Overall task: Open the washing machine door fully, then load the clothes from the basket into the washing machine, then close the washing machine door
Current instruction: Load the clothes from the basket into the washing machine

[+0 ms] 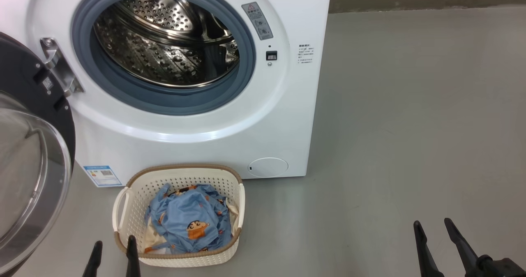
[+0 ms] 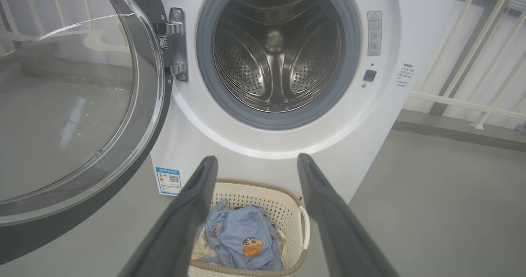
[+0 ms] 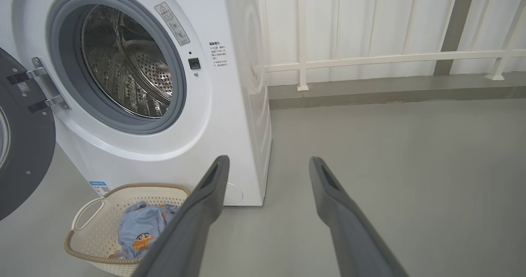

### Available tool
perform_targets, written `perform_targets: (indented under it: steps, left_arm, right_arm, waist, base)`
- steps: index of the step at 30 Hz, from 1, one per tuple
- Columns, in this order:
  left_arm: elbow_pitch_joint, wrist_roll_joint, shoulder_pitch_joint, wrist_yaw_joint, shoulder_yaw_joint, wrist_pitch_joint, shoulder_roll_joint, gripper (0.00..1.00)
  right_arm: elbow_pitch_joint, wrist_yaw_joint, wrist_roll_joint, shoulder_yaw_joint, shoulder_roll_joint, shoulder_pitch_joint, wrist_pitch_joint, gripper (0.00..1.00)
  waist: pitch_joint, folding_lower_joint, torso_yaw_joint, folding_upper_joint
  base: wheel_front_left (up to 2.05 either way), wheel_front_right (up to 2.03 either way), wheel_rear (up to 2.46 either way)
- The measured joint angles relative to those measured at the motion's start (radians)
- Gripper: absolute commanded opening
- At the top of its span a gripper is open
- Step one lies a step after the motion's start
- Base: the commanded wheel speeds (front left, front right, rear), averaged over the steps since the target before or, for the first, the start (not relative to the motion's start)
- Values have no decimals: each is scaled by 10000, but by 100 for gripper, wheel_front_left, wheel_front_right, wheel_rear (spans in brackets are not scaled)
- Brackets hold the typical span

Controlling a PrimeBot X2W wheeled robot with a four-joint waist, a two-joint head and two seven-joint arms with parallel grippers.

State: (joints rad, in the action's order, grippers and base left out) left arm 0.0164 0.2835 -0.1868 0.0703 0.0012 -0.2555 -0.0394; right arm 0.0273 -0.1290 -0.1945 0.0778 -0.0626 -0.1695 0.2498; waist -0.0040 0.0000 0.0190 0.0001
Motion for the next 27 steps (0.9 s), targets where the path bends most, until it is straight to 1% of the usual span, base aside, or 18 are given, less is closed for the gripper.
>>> perform_targets:
  steps: [7, 27]
  left_arm:
    - [-35, -56, -8, -42, -25, 0, 0, 100]
    - [159, 38, -241, -100, 38, 0, -8, 100]
  right_arm:
    - [360, 0, 639, 105, -10, -5, 0, 100]
    - [364, -2, 627, 230, 0, -185, 0, 100]
  waist:
    - [-60, 0, 43, 0]
    - [-38, 0, 88, 0]
  base:
    - [0, 0, 0]
    - [5, -5, 0]
